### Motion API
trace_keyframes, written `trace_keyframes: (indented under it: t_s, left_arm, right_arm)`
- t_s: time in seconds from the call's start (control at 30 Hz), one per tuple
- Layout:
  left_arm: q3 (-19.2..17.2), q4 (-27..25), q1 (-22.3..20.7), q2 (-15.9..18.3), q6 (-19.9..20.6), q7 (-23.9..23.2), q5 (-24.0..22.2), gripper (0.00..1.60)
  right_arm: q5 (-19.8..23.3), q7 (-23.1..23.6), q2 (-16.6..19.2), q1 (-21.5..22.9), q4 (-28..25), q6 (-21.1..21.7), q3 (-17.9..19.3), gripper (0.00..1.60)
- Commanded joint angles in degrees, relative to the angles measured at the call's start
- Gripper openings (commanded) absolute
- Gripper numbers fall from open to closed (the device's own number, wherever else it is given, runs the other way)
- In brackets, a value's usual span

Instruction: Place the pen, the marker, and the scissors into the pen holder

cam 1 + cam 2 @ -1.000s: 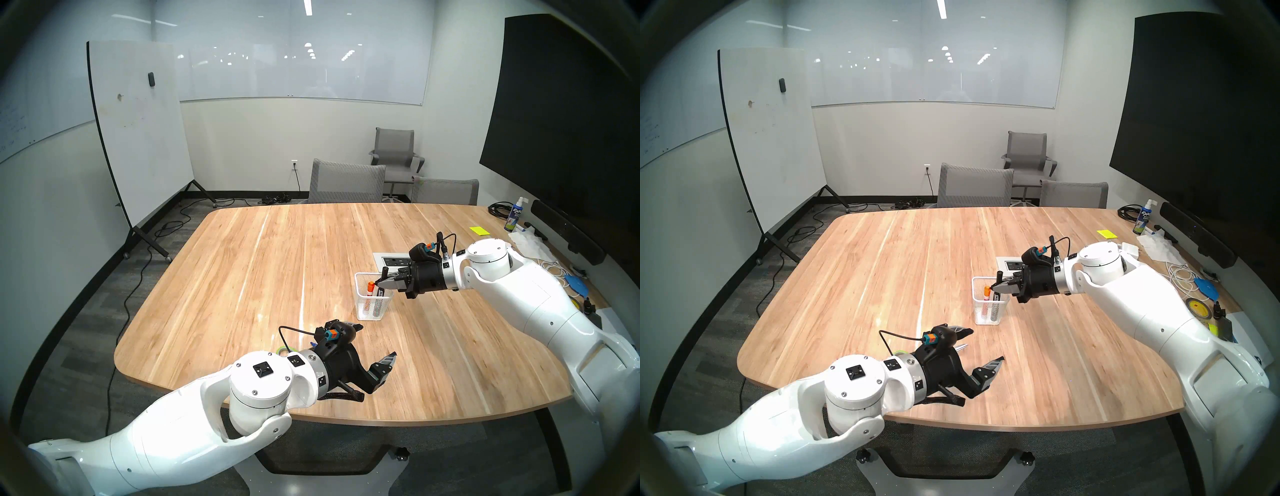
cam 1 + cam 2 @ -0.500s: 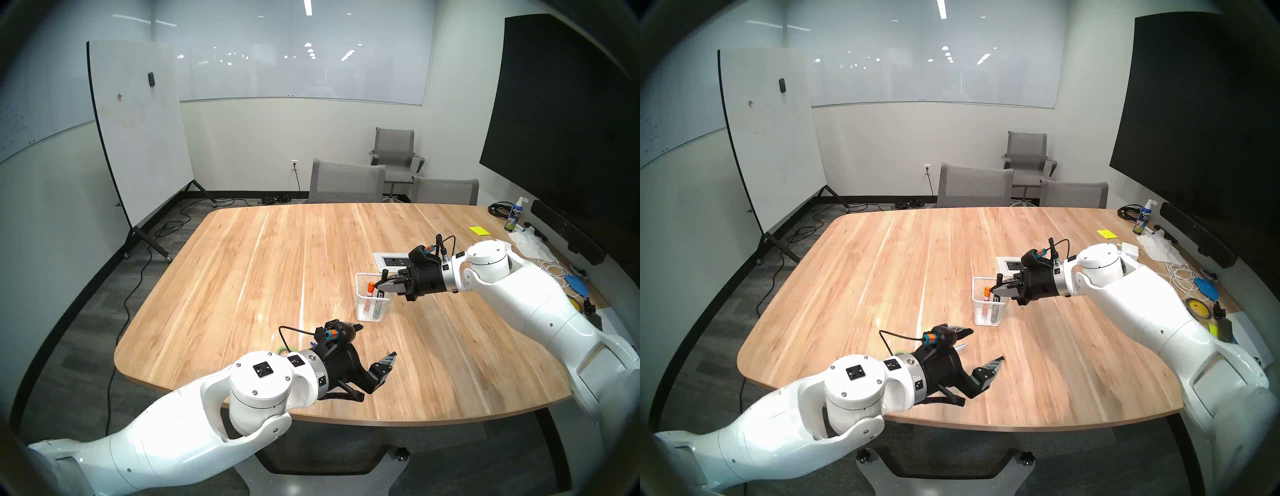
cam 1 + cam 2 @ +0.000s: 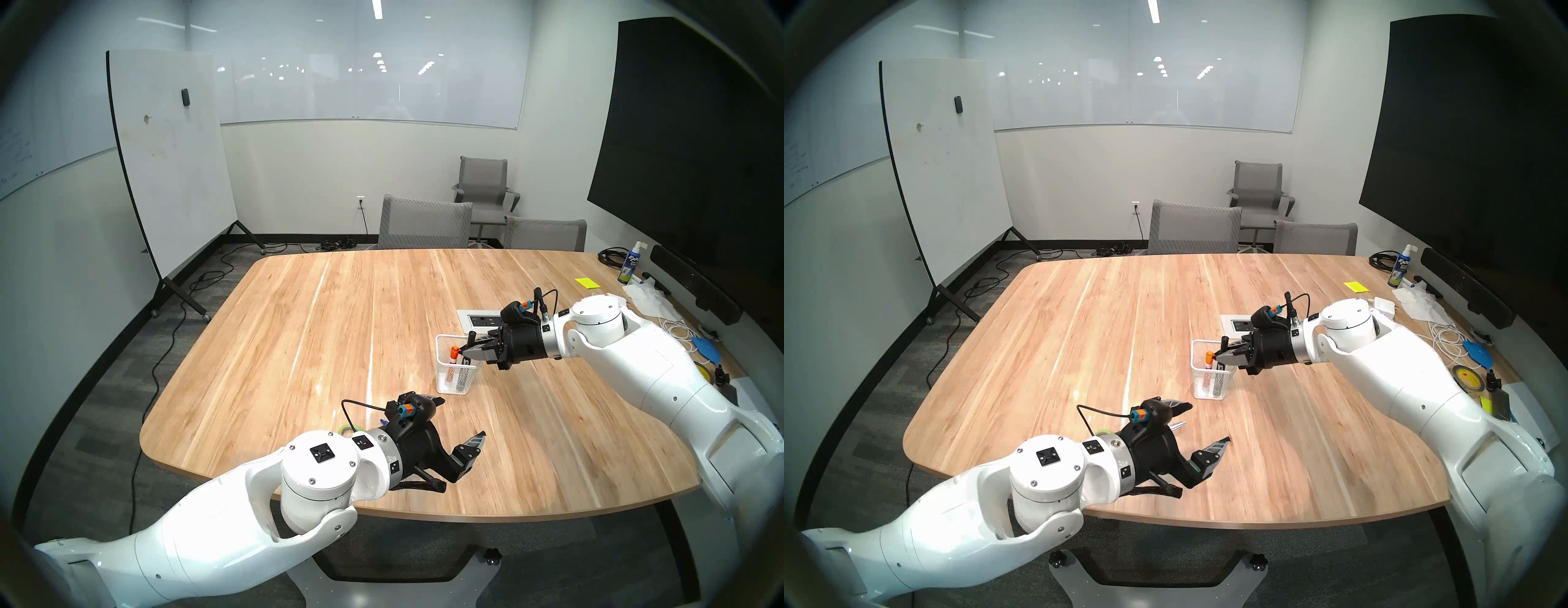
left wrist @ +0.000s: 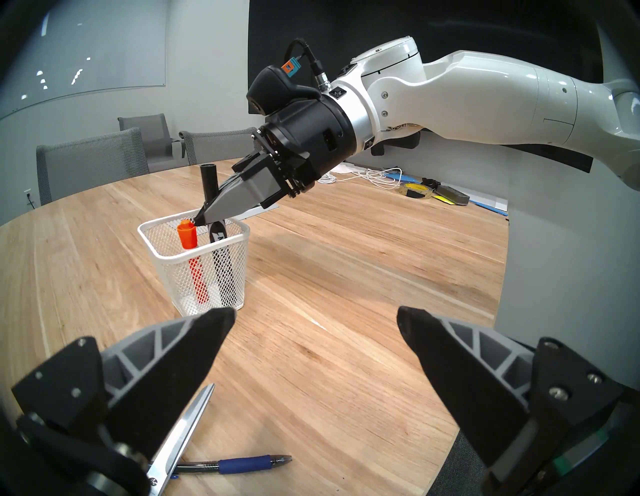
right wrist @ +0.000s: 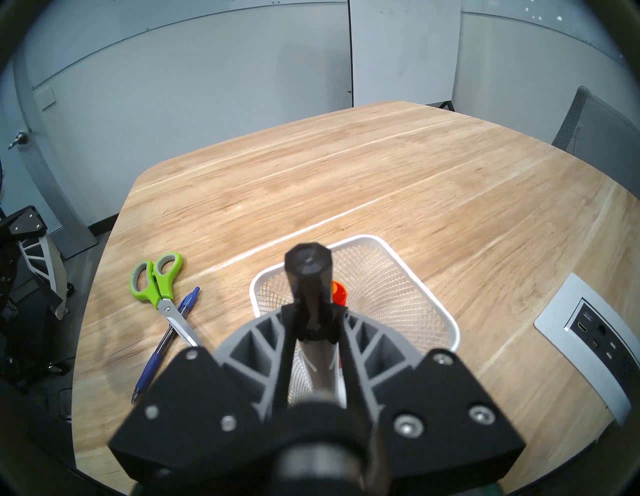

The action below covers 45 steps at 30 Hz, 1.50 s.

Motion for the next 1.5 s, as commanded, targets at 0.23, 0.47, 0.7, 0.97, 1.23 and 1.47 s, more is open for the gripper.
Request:
trace_keyframes:
  t_s: [0.23, 0.47, 0.7, 0.97, 1.23, 1.47]
  left_arm:
    - [-0.26, -1.45, -0.14, -0.41, -0.43, 0.13, -0.09, 1.60]
    - [-0.26, -1.45, -0.14, -0.41, -0.43, 0.13, -0.09, 1.60]
    - [-0.26, -1.44, -0.14, -0.41, -0.43, 0.12, -0.09, 1.60]
    - [-0.25, -1.42, -0.16, -0.42, -0.42, 0.10, -0.08, 1.60]
    - [-0.24, -1.39, -0.18, -0.42, -0.42, 0.08, -0.08, 1.60]
    - [-0.24, -1.38, -0.19, -0.43, -0.42, 0.07, -0.08, 1.60]
  right_arm:
    - [0.35, 0.46, 0.23, 1.37, -0.30, 0.38, 1.01, 1.07]
    - [0.34, 0.73, 0.21, 1.48, -0.24, 0.47, 1.22, 1.09]
    - [0.35, 0.95, 0.26, 1.65, -0.43, 0.55, 1.61, 1.18]
    - [0.64, 1.26, 0.65, 2.41, -0.86, 0.93, 2.68, 1.49]
    - [1.53, 2.36, 1.41, 3.38, -1.34, 2.21, 4.29, 1.52]
    - [1.93, 4.21, 2.40, 4.69, -0.49, 3.36, 5.61, 1.54]
